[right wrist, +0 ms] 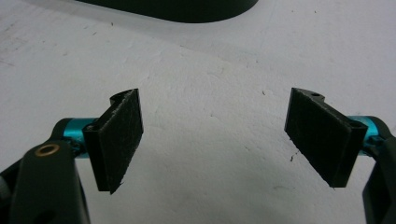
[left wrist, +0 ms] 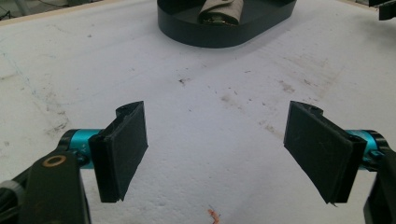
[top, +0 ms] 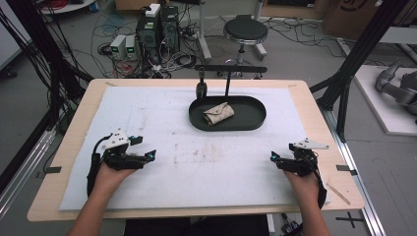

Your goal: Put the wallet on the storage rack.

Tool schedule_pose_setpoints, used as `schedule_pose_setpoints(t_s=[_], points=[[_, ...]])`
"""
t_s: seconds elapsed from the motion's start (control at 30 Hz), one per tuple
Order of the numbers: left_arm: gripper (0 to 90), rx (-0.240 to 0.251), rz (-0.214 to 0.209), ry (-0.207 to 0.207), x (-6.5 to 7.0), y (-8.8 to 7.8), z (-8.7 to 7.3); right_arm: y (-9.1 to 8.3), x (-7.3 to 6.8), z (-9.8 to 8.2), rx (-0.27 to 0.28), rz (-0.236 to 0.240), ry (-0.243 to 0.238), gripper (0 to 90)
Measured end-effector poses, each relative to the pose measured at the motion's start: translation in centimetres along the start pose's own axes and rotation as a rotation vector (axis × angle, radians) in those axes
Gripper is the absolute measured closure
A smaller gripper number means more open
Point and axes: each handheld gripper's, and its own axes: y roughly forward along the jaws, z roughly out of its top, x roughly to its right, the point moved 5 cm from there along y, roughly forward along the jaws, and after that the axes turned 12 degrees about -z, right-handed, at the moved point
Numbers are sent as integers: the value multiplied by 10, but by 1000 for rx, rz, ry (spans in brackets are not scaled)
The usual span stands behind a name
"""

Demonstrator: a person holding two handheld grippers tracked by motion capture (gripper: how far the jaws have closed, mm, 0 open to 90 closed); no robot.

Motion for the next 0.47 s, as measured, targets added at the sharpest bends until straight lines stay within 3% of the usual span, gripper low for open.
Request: schedule_pose_setpoints(t_s=[0.47], points=[[214,-13,-16,-13,0,3,-3,2,-1,0,-1,2,-10,198]])
